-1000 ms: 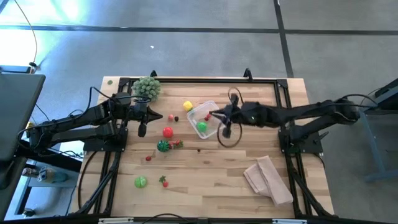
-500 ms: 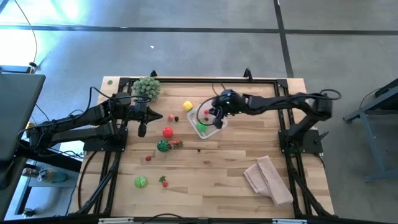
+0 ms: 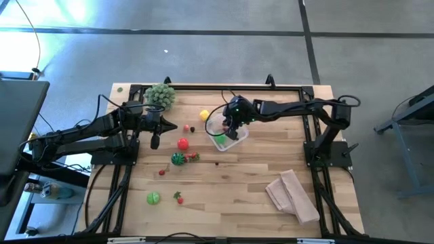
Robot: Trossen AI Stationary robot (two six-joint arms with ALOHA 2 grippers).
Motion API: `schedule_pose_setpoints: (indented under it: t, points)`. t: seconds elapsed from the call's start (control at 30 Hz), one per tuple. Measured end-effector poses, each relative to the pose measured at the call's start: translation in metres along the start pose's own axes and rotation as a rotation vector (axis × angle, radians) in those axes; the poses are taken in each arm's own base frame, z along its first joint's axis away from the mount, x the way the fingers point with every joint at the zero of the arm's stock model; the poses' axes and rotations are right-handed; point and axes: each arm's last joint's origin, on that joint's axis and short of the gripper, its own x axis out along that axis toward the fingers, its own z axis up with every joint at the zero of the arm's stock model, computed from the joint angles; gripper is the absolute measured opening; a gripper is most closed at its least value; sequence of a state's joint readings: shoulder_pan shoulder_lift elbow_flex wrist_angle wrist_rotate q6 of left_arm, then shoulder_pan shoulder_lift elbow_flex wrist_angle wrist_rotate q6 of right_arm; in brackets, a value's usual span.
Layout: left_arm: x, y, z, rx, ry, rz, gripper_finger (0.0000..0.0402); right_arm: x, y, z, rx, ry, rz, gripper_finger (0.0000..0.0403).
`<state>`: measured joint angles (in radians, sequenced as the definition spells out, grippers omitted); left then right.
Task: Pick and placing Produce into tupperware
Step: Put the blueberry into the the transparent bin
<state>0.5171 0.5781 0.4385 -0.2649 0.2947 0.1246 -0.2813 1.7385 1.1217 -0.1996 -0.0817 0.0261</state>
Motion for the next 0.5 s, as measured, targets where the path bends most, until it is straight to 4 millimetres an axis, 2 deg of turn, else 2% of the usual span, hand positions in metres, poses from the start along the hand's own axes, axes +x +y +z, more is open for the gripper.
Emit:
schedule_pose_setpoints:
  t: [0.1,0.2,0.37,0.5]
  points:
    - [0.0,0.0,0.0,0.0,0.0,0.0,0.0001,-0.008,0.003,-0.002,0.004,0.042,0.045,0.0034]
    - [0.0,0.0,0.0,0.0,0.0,0.0,0.0001,-0.021,0.018,-0.004,-0.001,0.079,0.118,0.0034]
    - [0.0,0.0,0.0,0.0,0.0,0.0,0.0001,-0.056,0.072,0.0,-0.128,0.015,0.176,0.0034]
    - [0.0,0.0,0.0,0.0,0.0,0.0,0.0001,-0.1,0.126,-0.003,-0.258,-0.101,0.172,0.0034]
